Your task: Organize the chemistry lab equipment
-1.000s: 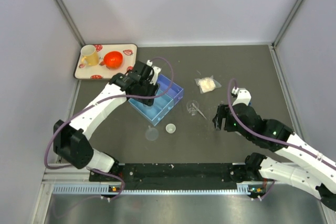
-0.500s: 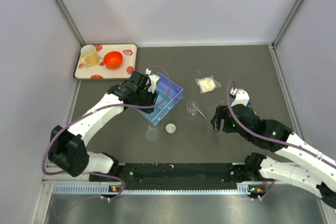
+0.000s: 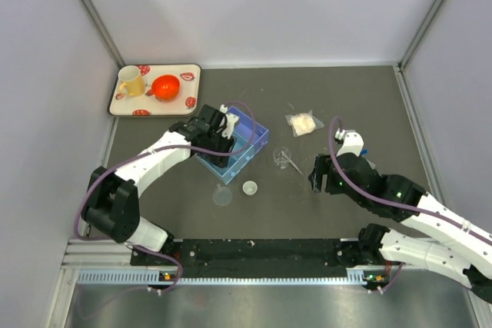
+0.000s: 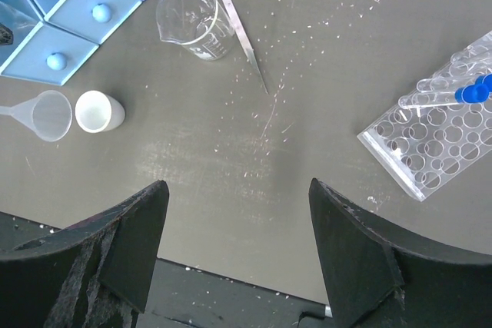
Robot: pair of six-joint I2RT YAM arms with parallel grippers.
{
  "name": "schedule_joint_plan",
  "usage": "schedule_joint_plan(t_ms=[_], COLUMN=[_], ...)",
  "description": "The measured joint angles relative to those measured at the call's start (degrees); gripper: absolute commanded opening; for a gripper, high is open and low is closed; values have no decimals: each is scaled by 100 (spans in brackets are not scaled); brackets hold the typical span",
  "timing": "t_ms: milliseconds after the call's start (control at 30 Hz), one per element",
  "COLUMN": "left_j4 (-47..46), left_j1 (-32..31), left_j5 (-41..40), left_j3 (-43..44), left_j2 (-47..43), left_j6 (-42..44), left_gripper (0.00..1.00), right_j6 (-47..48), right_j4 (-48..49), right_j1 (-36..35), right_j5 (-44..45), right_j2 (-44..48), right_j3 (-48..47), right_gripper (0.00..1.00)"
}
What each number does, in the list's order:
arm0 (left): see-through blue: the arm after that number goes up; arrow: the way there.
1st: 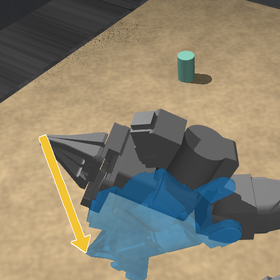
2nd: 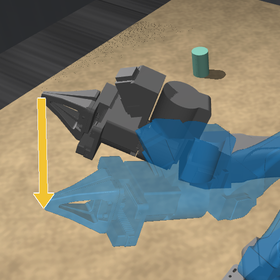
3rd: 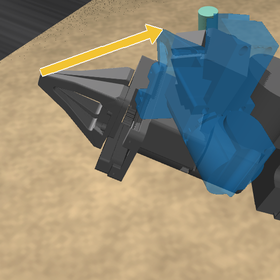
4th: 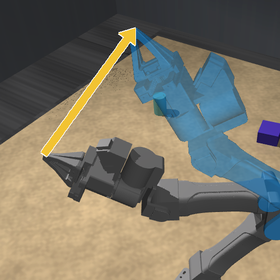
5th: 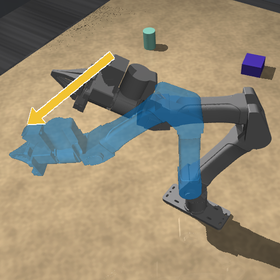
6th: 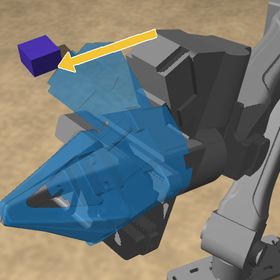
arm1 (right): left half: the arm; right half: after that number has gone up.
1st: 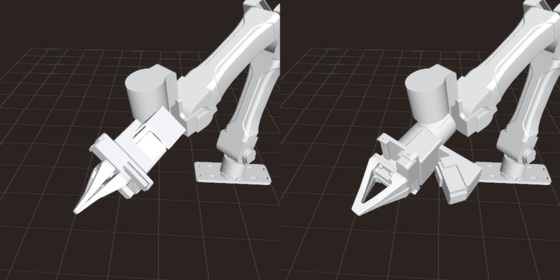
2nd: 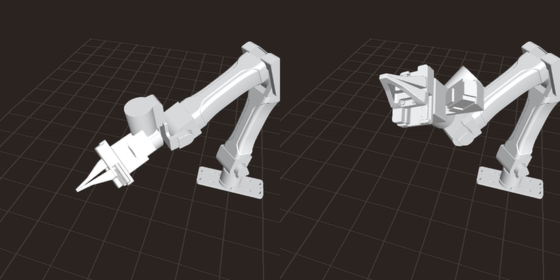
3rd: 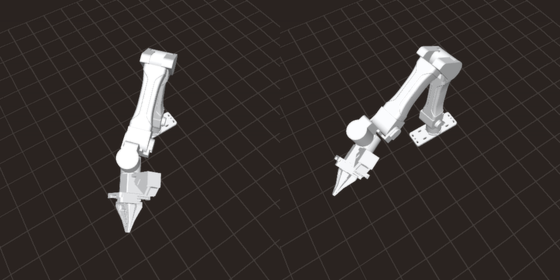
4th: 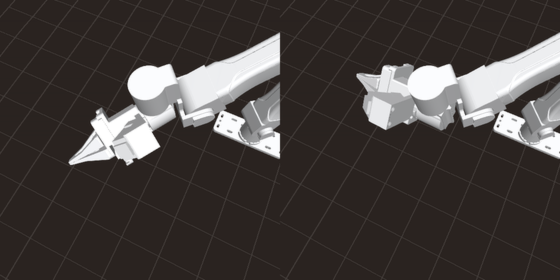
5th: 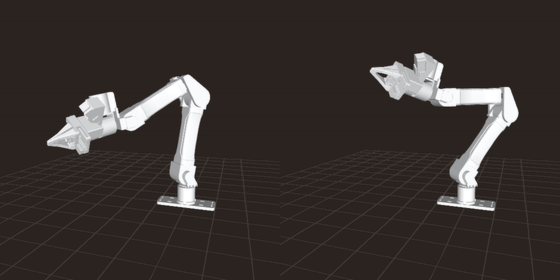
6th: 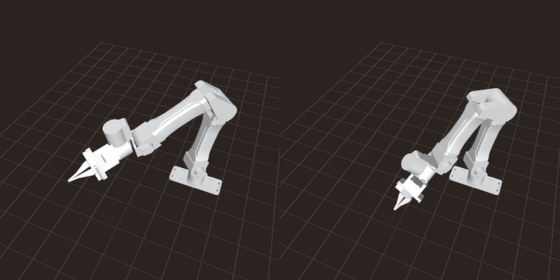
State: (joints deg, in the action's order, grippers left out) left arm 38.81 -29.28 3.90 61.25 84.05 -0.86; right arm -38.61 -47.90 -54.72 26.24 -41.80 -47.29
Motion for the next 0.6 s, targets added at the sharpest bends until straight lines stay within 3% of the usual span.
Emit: schedule_joint_plan(t_ms=[600], left_j4=[-232], left_j1=[28], left_j5=[-79], left_j3=[2], left_j2=[737], left_j6=[149], left_gripper=[41], right_j6=[50], right_j4=[162], right_j1=[-2], right_j5=[68], right_j2=[105], right_j3=[87], right_gripper=[75])
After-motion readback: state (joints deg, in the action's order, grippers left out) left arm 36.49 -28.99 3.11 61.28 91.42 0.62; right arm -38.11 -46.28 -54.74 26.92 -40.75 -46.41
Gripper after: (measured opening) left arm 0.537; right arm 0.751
